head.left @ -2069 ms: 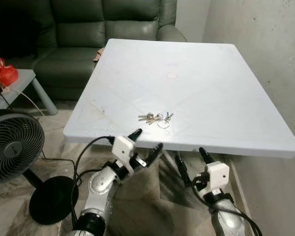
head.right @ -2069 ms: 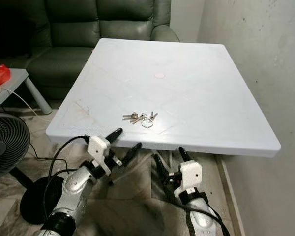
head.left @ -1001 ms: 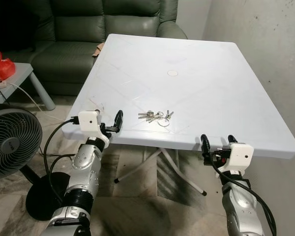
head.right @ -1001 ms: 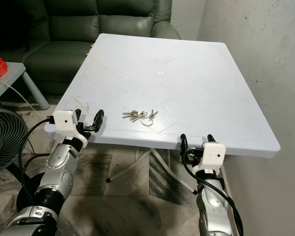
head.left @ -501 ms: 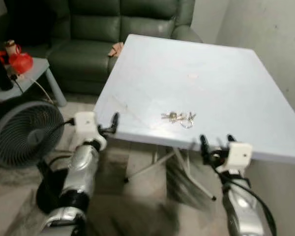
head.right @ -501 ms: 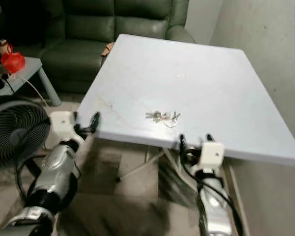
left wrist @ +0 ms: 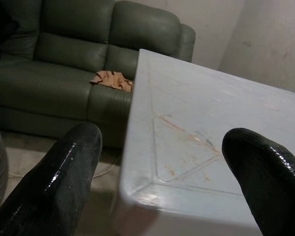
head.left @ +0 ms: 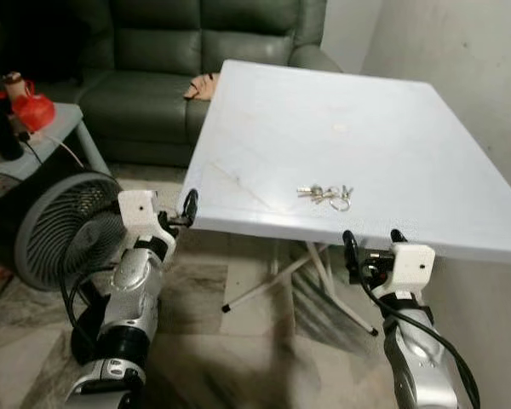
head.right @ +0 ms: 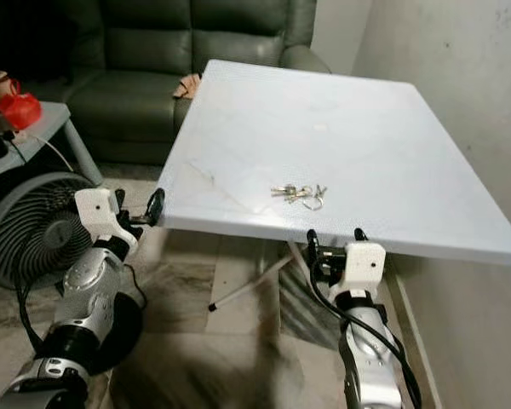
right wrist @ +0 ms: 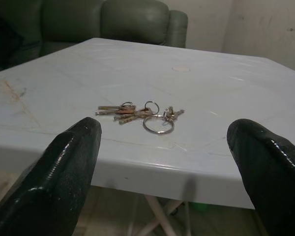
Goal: Hang keys on a hook
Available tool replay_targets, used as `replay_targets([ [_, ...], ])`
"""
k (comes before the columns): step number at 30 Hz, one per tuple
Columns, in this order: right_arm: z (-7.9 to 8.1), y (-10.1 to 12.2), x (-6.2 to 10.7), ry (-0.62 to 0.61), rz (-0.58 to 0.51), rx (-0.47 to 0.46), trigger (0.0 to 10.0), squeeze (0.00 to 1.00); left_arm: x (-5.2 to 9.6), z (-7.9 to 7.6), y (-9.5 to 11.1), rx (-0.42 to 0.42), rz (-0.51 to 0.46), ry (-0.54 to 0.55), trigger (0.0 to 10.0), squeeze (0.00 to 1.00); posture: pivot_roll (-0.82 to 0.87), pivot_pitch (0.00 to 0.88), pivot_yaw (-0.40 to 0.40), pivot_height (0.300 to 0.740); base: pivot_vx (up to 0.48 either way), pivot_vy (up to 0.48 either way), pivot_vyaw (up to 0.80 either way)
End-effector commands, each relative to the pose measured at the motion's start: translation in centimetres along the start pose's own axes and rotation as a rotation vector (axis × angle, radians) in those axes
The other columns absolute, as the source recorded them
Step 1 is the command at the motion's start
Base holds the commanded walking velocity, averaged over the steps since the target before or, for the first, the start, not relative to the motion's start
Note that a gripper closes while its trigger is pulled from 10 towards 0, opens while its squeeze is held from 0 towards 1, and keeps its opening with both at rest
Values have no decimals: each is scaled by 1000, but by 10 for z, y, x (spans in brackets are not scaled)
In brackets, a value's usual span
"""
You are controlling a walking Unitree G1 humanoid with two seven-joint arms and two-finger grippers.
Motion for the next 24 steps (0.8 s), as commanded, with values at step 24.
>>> replay_targets([
  [24, -6, 8, -3, -1, -15, 10, 10000, 0, -3, -15, -7, -3, 43, -50, 10000, 0, -24, 47, -38, 740, 178, 0, 0],
])
Point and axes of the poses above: a point about 5 cm out from each wrist's last joint towards the gripper, its own x axis pointing back from the gripper into the wrist, its own y axis along the axis of the wrist's last joint, z = x × y, the point moved 6 cm from there along -x, pointing out of the wrist towards the gripper, and after that the axes turned 13 degrees about x, right-handed, at the moved point
